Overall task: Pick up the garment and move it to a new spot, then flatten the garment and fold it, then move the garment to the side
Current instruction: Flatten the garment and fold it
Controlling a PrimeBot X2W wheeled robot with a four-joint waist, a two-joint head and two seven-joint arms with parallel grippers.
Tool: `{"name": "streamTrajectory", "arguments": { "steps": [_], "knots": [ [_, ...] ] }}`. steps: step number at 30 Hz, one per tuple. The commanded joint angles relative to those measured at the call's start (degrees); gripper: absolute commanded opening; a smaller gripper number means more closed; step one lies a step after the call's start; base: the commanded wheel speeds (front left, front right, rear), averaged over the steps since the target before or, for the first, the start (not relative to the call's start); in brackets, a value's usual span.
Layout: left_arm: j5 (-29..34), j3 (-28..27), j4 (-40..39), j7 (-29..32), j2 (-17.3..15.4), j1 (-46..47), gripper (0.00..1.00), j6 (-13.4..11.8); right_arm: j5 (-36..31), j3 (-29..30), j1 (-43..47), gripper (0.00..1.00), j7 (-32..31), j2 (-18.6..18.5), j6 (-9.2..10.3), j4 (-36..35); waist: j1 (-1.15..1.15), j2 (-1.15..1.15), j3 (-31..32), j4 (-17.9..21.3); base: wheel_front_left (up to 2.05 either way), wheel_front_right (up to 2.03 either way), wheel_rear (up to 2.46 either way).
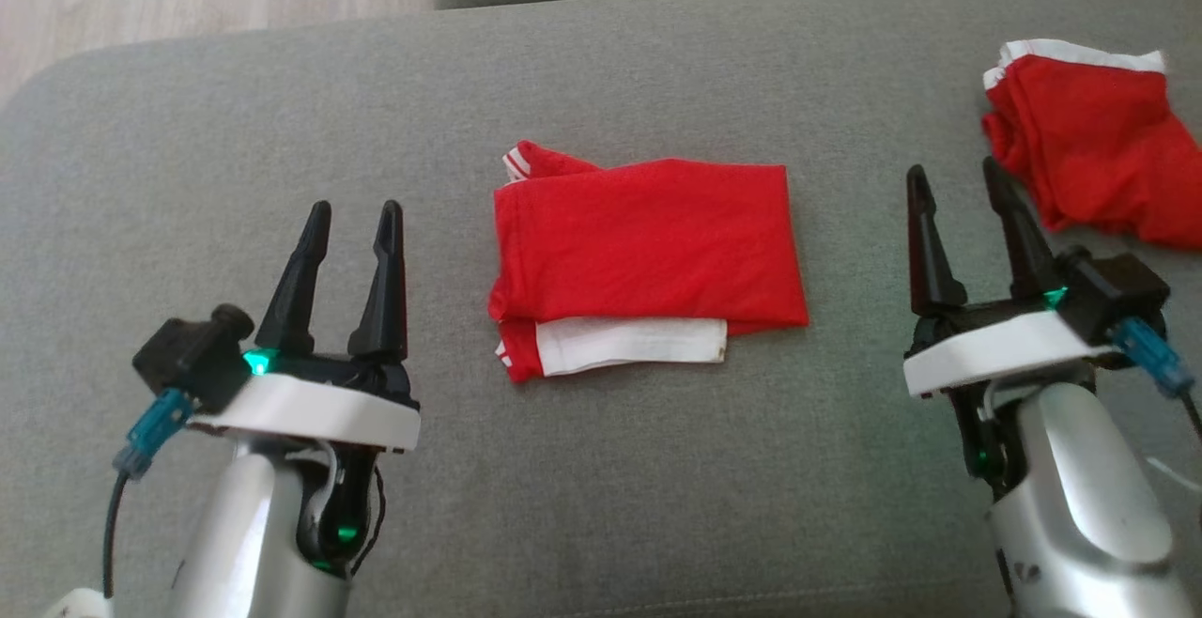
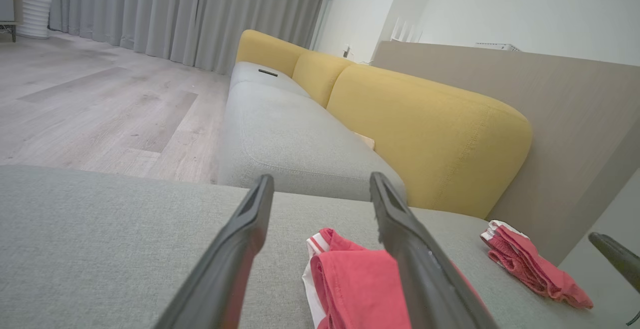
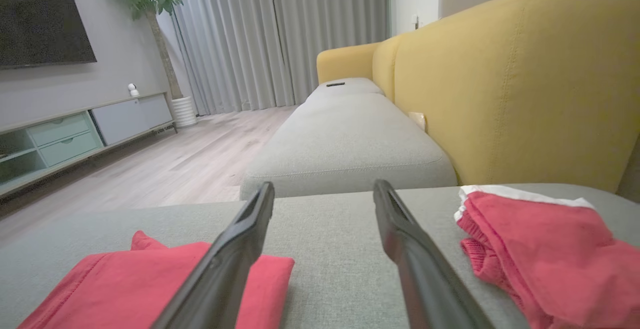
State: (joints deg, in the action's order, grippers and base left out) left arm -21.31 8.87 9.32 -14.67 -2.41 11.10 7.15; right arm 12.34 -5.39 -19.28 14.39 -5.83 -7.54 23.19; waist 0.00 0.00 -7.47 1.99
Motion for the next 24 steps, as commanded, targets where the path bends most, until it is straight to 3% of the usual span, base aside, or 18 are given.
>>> {"name": "streamTrajectory", "arguments": {
  "steps": [1,9,24],
  "knots": [
    [0.43,-1.85,-2.20,-0.33,-0.47,1.55,1.00,0.34,-1.13,-0.15,-0.42,1.00,0.60,0.99,0.05,-3.12,0.00,0.00,-0.03,0.31,0.00,0.00,0.00],
    [1.94,-2.09,-1.96,-0.33,-0.47,-0.17,1.00,0.34,-3.57,3.55,5.11,1.00,0.61,2.87,0.05,-8.26,0.00,0.00,0.14,0.90,0.00,0.00,0.00],
    [2.40,-0.88,-2.25,-0.33,-0.47,0.72,1.00,0.34,-2.93,2.76,4.61,1.00,0.61,2.94,0.05,-6.85,0.00,0.00,-1.36,-0.37,0.00,0.00,0.00]
  ]
}}
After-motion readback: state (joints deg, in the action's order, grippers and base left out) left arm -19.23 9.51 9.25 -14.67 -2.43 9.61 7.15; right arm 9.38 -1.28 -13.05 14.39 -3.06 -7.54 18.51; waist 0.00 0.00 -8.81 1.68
